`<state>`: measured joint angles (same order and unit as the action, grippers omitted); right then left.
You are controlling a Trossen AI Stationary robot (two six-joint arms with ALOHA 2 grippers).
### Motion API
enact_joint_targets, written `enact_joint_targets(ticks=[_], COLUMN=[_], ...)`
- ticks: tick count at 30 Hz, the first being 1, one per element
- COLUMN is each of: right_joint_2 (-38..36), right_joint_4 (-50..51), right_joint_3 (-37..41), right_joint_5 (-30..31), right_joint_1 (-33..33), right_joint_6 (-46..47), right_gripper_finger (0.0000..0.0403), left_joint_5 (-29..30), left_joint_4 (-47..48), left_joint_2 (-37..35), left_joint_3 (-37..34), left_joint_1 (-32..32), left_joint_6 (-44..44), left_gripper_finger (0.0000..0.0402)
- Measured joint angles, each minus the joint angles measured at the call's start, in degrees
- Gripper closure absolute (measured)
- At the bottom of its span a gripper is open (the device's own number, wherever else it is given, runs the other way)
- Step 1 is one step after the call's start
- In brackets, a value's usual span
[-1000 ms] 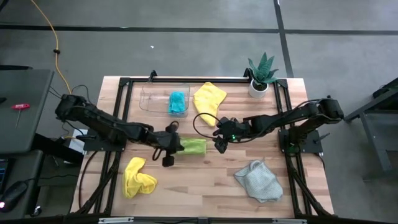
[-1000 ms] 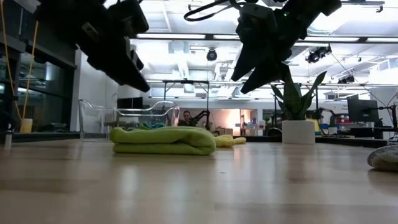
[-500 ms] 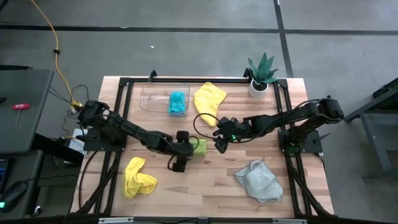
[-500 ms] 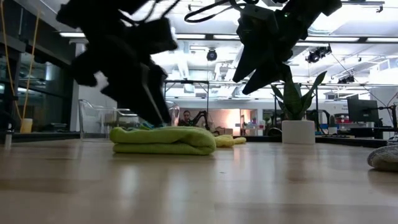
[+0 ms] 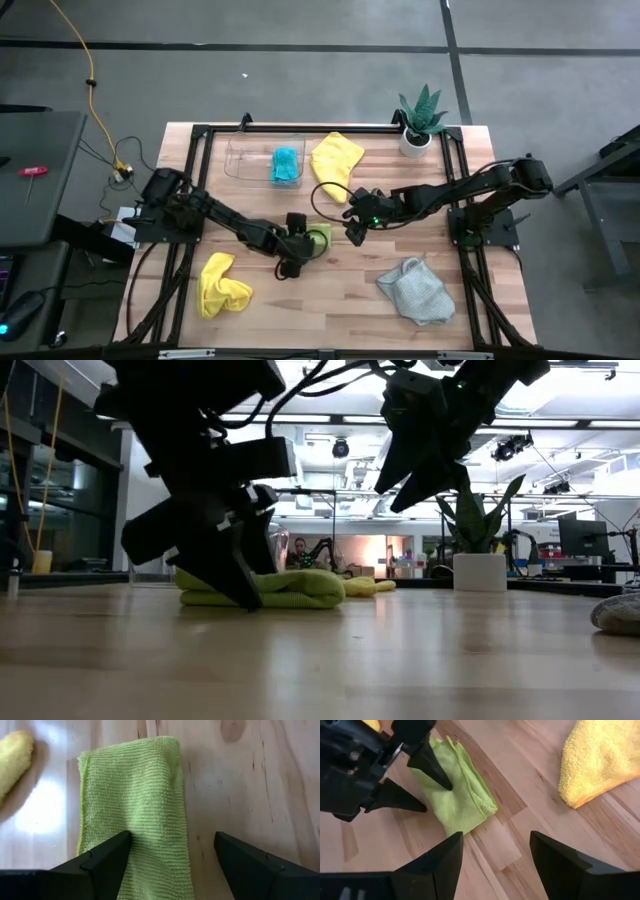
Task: Fold microfiber towels
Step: Put the green towel into the transparent bin
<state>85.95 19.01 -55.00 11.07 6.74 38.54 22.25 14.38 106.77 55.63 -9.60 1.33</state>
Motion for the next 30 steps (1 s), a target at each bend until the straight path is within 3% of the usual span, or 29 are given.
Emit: enact_joint_targets(ticks=[4, 8, 15, 20, 26, 30], right_joint_2=[0.0, 0.0, 0.0, 0.0, 0.0, 0.0], right_joint_4=[-0.1, -0.2, -0.1, 0.0, -0.5, -0.4], right_joint_3=[0.0, 0.0, 0.0, 0.0, 0.0, 0.0], right_joint_5=[0.2, 0.3, 0.3, 0.2, 0.5, 0.7], right_joint_1=[0.0, 0.0, 0.0, 0.0, 0.0, 0.0], right_joint_6=[0.1, 0.1, 0.2, 0.1, 0.0, 0.1], right_gripper_finger=[0.018, 0.018, 0.018, 0.018, 0.018, 0.018], left_joint_5=[5.6, 10.4, 8.0, 3.1, -4.3, -2.2], left_joint_4=[0.0, -0.7, -0.1, 2.8, 10.1, 16.6], left_joint_2=[0.2, 1.1, 1.3, -4.3, -18.3, -30.4], left_joint_3=[-0.1, -1.2, -2.1, -2.7, -2.4, -2.3], left_joint_1=[-0.2, -0.2, -0.2, 0.5, 2.3, 3.9], left_joint_6=[-3.5, -8.1, -9.2, -7.3, -5.1, -4.2], left_gripper_finger=[0.0157, 0.0235, 0.0382, 0.0386, 0.0396, 0.0398])
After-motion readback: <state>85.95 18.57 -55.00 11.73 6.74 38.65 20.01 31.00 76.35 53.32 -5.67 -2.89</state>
